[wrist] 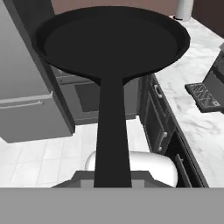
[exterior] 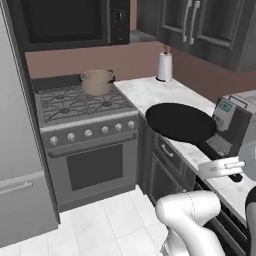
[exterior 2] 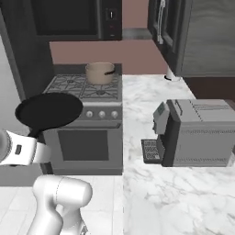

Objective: Move the pot and pan from the stove into the sink.

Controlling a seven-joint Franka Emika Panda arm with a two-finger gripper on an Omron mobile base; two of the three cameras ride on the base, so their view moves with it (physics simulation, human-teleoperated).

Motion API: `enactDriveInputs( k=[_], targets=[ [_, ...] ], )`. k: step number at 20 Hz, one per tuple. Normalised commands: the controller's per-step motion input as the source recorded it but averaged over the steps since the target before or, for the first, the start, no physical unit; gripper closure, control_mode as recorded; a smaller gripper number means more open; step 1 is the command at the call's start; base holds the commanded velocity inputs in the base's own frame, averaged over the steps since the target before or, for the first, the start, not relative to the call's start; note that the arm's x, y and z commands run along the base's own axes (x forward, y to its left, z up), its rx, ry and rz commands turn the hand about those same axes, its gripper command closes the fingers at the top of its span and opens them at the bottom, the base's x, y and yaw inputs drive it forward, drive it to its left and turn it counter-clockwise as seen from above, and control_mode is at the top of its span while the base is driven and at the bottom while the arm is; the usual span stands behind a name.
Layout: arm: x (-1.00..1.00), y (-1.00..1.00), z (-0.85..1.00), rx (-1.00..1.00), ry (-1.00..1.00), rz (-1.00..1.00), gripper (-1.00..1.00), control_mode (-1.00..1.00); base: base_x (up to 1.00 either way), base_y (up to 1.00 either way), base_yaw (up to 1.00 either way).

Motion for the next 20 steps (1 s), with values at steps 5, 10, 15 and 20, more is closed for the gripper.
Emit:
enactDriveInputs(
  k=[5,10,15,20],
  targets=[
    [0.00,0.00,0.00,0.00,0.00,0.00,1.00,1.00,-0.20,-0.01,-0.42],
    [0.00,0.00,0.00,0.00,0.00,0.00,1.00,1.00,-0.19,0.00,-0.44],
    [0.00,0.00,0.00,0.00,0.00,0.00,1.00,1.00,-0.16,0.00,-0.45],
    [0.00,0.00,0.00,0.00,0.00,0.00,1.00,1.00,-0.18,-0.05,-0.44]
  ],
)
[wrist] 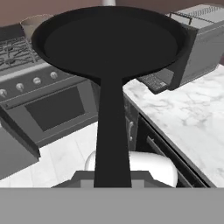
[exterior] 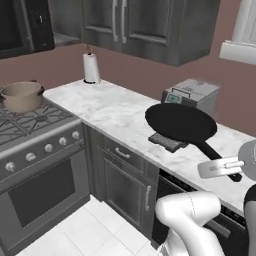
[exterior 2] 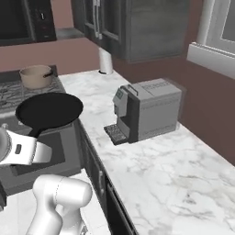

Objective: Move the pot and pan from the stove into the sink.

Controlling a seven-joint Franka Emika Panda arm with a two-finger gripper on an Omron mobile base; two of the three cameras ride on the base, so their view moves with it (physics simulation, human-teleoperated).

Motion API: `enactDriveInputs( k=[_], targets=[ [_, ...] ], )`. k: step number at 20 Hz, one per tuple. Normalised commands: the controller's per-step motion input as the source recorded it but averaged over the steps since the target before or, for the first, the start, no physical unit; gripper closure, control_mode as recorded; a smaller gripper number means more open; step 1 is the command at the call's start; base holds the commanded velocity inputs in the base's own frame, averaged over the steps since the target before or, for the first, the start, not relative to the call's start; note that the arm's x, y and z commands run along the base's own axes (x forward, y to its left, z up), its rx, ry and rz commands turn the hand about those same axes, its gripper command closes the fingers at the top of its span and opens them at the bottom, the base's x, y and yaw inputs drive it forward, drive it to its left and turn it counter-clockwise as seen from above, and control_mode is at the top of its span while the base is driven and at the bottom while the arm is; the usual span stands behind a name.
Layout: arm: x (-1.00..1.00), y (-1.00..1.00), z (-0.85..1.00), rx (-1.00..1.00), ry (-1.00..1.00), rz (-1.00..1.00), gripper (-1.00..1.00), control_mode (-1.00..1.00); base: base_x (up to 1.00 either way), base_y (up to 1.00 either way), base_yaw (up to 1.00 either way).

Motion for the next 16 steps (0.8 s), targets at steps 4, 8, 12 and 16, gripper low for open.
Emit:
enactDriveInputs(
  k=[4,8,12,16],
  targets=[
    [0.00,0.00,0.00,0.00,0.00,0.00,1.00,1.00,-0.23,-0.09,-0.40],
    [0.00,0.00,0.00,0.00,0.00,0.00,1.00,1.00,-0.21,-0.05,-0.42],
    [0.00,0.00,0.00,0.00,0.00,0.00,1.00,1.00,-0.25,-0.08,-0.40],
    [0.00,0.00,0.00,0.00,0.00,0.00,1.00,1.00,-0.32,-0.05,-0.39]
  ],
)
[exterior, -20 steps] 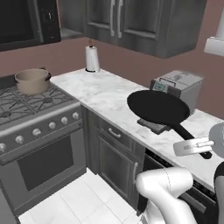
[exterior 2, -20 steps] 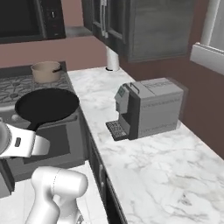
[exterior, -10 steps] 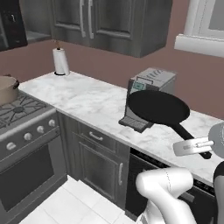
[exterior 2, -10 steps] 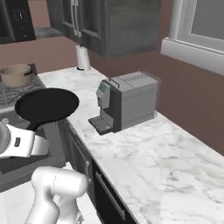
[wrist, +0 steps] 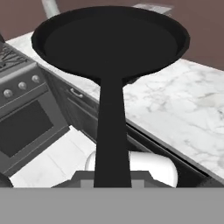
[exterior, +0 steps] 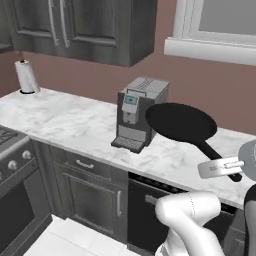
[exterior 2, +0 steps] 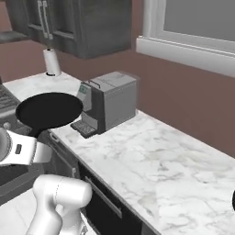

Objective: Move the pot and pan from the stove into the sink.

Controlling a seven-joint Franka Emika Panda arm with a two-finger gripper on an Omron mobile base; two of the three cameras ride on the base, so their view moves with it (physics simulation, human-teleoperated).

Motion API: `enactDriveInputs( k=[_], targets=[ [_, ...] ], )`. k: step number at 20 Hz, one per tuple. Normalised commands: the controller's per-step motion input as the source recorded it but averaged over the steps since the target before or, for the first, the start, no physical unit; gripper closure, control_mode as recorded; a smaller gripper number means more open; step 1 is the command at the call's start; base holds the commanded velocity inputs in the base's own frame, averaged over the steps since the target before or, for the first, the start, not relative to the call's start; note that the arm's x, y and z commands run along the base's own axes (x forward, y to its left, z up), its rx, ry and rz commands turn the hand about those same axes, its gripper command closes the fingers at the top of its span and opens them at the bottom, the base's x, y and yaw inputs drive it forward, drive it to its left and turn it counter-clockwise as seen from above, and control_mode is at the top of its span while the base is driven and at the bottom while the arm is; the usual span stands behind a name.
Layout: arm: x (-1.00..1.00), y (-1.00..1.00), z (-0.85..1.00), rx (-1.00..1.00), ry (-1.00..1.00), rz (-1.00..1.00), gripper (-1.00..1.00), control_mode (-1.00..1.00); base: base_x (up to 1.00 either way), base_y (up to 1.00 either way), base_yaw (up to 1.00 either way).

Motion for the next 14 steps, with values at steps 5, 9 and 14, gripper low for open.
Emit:
enactDriveInputs(
  k=[5,9,14],
  targets=[
    [0.00,0.00,0.00,0.00,0.00,0.00,1.00,1.00,-0.27,0.00,-0.43],
    [0.00,0.00,0.00,0.00,0.00,0.00,1.00,1.00,-0.22,0.00,-0.45],
    [0.00,0.00,0.00,0.00,0.00,0.00,1.00,1.00,-0.18,0.00,-0.46]
  ],
)
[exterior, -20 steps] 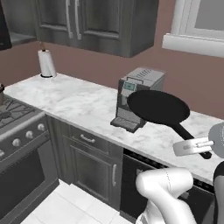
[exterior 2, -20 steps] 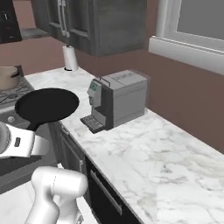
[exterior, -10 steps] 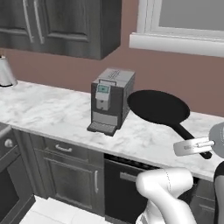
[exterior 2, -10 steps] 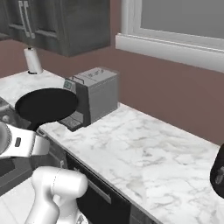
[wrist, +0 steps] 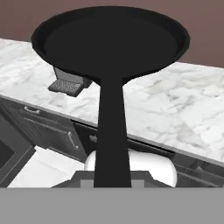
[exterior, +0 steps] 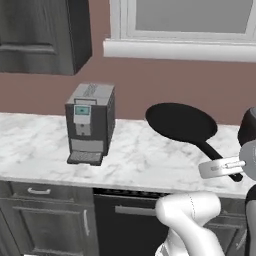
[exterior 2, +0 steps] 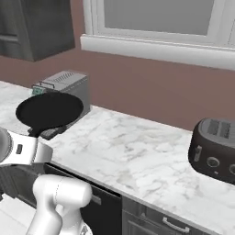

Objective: Move the pot and pan from the stove into the sink.

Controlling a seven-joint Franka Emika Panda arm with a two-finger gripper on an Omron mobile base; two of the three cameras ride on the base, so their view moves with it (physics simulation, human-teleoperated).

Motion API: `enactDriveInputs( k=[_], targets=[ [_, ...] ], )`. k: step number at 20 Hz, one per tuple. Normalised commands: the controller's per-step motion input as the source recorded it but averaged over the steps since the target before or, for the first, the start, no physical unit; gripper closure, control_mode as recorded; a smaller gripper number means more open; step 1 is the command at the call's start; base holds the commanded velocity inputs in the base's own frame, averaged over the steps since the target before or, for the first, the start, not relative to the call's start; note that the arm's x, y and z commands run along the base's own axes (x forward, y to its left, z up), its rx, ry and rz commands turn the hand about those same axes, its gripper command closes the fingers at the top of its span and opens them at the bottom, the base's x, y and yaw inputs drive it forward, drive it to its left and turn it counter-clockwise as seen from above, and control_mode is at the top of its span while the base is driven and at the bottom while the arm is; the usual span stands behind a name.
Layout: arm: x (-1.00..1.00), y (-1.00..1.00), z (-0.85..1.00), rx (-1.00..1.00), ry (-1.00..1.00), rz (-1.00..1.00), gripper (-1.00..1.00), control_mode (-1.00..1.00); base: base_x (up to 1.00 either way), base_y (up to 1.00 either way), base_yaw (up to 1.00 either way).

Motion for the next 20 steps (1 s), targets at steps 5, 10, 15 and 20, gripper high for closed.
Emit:
enactDriveInputs(
  k=[5,10,15,20],
  targets=[
    [0.00,0.00,0.00,0.00,0.00,0.00,1.00,1.00,-0.13,0.00,-0.46],
    [0.00,0.00,0.00,0.00,0.00,0.00,1.00,1.00,-0.13,-0.06,-0.44],
    [0.00,0.00,0.00,0.00,0.00,0.00,1.00,1.00,-0.14,-0.10,-0.42],
    [0.00,0.00,0.00,0.00,0.00,0.00,1.00,1.00,-0.13,-0.10,-0.42]
  ],
)
